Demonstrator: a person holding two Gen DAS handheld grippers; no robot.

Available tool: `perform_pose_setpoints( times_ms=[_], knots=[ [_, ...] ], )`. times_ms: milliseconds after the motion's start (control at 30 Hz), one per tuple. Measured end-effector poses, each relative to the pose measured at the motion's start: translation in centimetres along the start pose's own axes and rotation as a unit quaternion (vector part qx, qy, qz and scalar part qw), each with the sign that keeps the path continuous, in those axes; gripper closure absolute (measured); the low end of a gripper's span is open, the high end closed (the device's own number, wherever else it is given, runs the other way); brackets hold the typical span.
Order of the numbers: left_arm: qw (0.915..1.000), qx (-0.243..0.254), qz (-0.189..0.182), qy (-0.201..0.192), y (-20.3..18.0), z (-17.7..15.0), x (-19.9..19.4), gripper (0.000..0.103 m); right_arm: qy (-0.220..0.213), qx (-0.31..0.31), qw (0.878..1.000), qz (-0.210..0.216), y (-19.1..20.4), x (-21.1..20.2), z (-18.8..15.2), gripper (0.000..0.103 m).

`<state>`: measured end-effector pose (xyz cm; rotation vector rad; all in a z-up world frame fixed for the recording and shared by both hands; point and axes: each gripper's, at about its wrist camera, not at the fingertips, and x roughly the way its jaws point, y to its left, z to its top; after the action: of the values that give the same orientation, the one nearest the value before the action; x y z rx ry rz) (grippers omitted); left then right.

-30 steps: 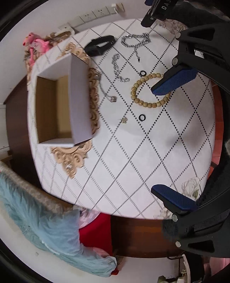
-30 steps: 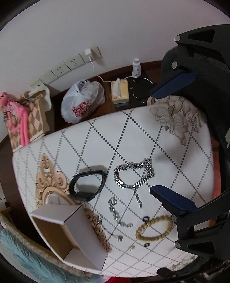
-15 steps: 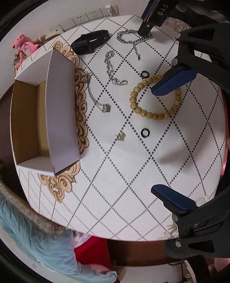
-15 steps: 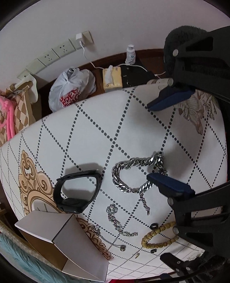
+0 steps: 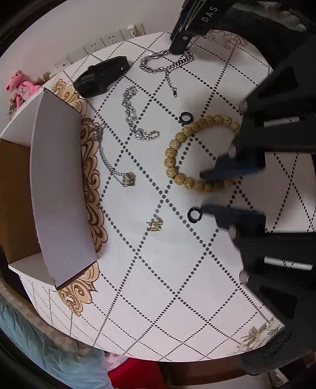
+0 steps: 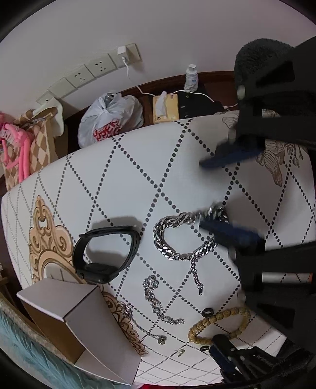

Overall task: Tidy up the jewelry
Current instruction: 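Carry both bracelets over the white box and open both tools to drop them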

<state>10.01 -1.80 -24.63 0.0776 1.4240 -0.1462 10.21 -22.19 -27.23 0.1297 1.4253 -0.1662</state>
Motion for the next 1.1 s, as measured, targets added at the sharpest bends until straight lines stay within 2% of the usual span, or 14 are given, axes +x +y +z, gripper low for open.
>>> perform_pose_setpoints(
  times_ms=[33,133,267,433,533,867,1100],
  knots=[
    [1.0,-0.002,-0.004,-0.002,0.1,-0.1,-0.1,0.096,-0.001,-0.003,1.0,0.0,0.1,-0.1,-0.1,0.094],
    [0.9998,-0.009,-0.016,-0.011,1.0,-0.3,-0.3,0.096,-0.001,0.003,1.0,0.007,0.0,-0.3,-0.4,0.094],
    [0.9992,-0.008,-0.025,-0.03,1.9,-1.1,-1.8,0.096,-0.003,0.029,0.998,0.05,-0.8,-1.3,-1.0,0.095],
    [0.9979,-0.011,-0.038,-0.051,3.2,-1.8,-4.9,0.096,-0.025,0.03,0.995,0.087,-0.5,-4.1,-1.6,0.095],
    [0.9961,-0.01,-0.044,-0.076,3.6,-1.8,-7.6,0.096,-0.039,0.03,0.993,0.107,-0.3,-5.8,-1.4,0.095],
    [0.9863,-0.01,-0.078,-0.145,2.5,2.4,-14.5,0.096,-0.093,0.009,0.983,0.157,0.8,-12.7,1.7,0.095],
    [0.9777,-0.012,-0.097,-0.186,3.7,8.2,-18.2,0.096,-0.144,-0.038,0.97,0.193,3.7,-19.2,6.2,0.095]
  ],
)
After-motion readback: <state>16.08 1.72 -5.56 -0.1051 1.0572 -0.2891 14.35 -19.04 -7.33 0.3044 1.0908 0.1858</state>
